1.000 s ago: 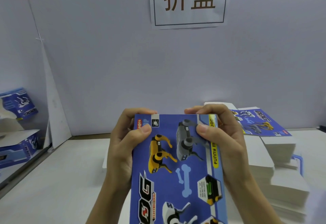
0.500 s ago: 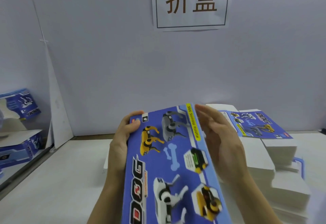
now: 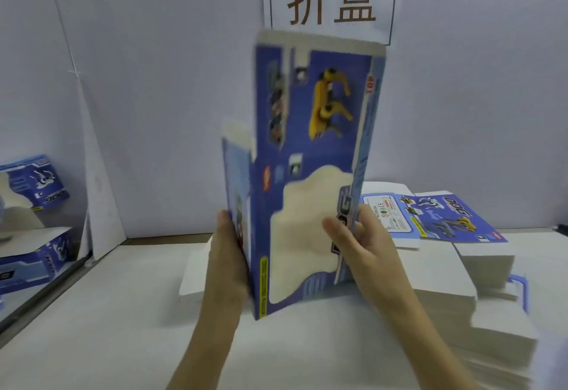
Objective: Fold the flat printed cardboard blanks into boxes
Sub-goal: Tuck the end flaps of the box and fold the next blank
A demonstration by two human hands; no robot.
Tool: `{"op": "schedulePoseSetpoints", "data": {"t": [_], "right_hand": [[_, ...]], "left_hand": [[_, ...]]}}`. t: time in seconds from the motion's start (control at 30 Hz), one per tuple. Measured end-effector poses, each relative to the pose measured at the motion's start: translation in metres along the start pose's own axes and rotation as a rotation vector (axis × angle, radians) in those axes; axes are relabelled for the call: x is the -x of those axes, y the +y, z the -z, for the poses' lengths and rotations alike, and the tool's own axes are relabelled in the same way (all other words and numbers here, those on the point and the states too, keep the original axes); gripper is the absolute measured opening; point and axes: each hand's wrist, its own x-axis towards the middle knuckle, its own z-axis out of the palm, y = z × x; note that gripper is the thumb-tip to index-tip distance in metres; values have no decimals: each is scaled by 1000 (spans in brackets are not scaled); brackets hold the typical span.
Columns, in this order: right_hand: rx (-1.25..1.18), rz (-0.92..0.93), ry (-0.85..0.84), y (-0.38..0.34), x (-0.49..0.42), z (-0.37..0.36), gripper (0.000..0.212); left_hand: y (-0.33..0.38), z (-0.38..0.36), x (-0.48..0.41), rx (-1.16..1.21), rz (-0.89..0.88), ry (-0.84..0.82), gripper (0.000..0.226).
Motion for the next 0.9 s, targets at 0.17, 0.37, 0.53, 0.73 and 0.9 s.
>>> {"op": "schedulePoseSetpoints", "data": {"t": [0.17, 0.37, 0.53, 0.73, 0.9], "right_hand": [[-181, -89, -13, -6, 0, -2, 39], [-326, -146, 86, -5, 0, -4, 45], [-329, -144, 92, -2, 0, -8, 43], [-192, 59, 112, -8, 3, -14, 26], [-150, 114, 42, -8, 1, -7, 61]], "left_hand": [[13, 5, 10, -225, -147, -93, 65], [10, 9, 7, -136, -170, -70, 47], [14, 13, 4, -185, -189, -75, 41], [8, -3, 13, -329, -353, -190, 58], [-4, -2, 10, -381, -359, -40, 37]]}}
